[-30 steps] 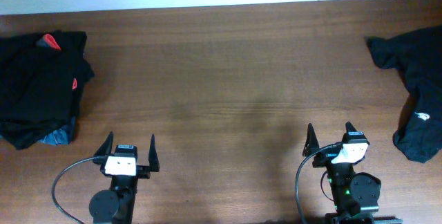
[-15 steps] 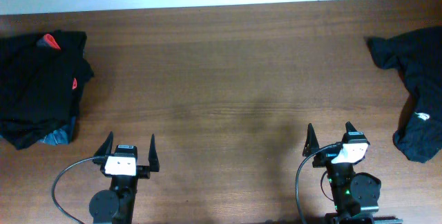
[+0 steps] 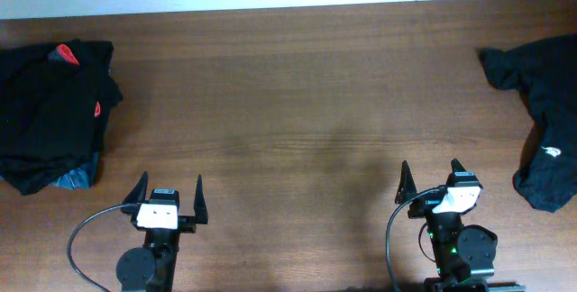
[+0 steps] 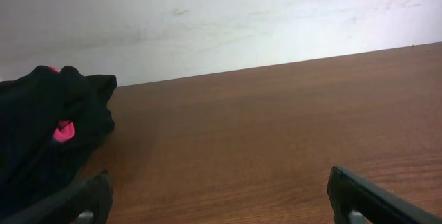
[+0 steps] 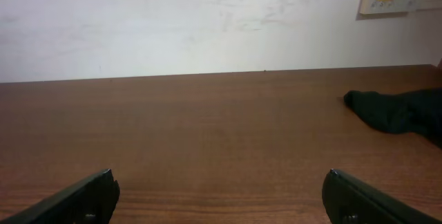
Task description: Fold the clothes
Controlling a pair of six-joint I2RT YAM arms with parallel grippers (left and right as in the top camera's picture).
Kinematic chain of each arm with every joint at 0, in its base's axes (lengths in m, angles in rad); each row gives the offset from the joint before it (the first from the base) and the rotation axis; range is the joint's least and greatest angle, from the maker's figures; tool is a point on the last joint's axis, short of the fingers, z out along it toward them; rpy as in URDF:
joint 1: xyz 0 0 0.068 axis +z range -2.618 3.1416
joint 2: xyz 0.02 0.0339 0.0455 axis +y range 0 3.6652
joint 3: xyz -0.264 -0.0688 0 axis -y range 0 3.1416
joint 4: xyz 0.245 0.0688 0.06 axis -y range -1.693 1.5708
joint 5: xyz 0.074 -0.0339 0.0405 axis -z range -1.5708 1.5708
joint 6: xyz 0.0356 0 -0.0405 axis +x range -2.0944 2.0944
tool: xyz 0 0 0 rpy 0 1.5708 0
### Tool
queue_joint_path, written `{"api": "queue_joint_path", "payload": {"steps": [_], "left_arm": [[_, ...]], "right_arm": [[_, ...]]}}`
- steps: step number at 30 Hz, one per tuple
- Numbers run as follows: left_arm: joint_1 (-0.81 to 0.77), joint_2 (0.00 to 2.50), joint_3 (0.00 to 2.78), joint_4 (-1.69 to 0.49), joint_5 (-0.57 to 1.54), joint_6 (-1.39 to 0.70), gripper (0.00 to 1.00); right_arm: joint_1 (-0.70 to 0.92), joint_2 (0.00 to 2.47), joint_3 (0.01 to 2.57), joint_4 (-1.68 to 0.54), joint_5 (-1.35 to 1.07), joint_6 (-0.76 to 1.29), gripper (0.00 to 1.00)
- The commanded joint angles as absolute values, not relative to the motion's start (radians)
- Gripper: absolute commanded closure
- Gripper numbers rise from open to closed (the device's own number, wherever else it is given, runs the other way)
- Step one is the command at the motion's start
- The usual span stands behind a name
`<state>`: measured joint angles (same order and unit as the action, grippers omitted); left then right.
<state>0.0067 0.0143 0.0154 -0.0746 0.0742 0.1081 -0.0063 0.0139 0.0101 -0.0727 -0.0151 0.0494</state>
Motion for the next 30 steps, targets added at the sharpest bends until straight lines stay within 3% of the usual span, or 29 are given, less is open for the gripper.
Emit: {"api": "queue_joint_path", "payload": {"steps": [1,18,24,30], "left_arm": [[0.002,0.005,0.009,-0.076,0.071,0.095,0.01],[0.002,0.005,0.009,-0.068,0.093,0.093,0.01],[0.002,0.007,0.014,-0.072,0.09,-0.062,0.01],[0.003,0.019,0.063,-0.075,0.09,-0.064,0.01]], "right_arm": [[-0.014,0.006,0.006,-0.078,-0.018,0.054,0.01],[-0.014,0.006,0.008,-0.078,-0.017,0.069,0.01],[-0.014,0.011,0.078,-0.131,0.039,0.069,0.01],[-0.014,0.091,0.195,-0.202,0.074,0.069,0.01]]}}
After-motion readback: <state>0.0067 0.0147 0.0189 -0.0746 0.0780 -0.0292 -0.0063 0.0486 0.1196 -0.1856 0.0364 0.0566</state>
